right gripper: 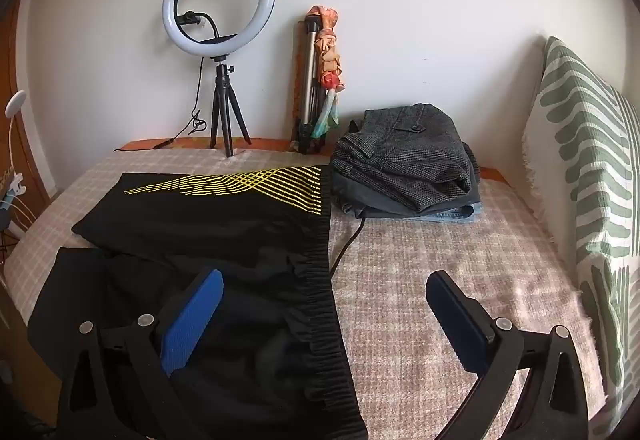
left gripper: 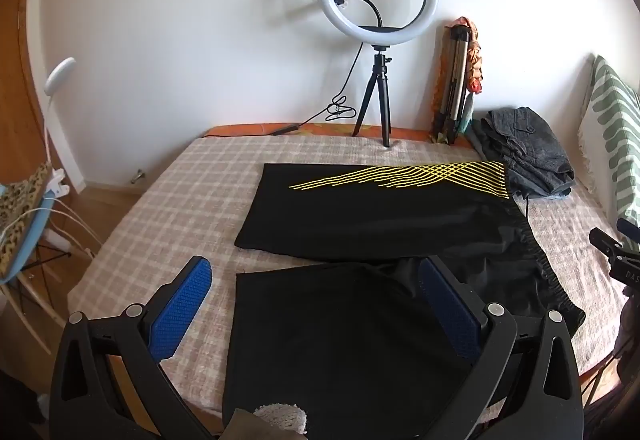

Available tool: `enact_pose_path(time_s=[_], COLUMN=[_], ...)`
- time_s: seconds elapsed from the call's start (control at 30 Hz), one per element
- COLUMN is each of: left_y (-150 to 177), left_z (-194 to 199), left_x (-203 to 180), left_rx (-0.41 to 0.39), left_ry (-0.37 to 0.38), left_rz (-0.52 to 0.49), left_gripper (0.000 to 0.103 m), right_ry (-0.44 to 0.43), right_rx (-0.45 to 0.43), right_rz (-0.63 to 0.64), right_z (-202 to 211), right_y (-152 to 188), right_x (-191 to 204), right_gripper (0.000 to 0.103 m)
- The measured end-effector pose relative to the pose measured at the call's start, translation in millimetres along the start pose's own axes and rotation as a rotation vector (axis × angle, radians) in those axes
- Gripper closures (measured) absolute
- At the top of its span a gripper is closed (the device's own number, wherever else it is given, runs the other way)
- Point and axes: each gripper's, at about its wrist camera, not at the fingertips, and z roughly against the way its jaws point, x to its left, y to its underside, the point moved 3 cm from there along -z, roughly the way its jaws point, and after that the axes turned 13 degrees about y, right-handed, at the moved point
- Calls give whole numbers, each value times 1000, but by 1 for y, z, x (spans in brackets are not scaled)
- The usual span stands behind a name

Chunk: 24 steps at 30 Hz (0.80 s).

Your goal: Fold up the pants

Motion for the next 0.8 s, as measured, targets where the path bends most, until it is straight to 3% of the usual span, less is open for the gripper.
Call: enact_pose_path(time_s=[0.17, 0.8], left_y=[2, 2], left_z=[-1, 1], left_x=[7, 2], left_rx=[-2, -6], left_ry=[20, -18], left_rz=[3, -15], left_gripper=[0, 0], right_ry=[-10, 0], right_rx=[-4, -29], right_rz=[8, 44], right_z=[-1, 1], right_y=[0, 1], right_x=[-3, 12], right_gripper=[0, 1])
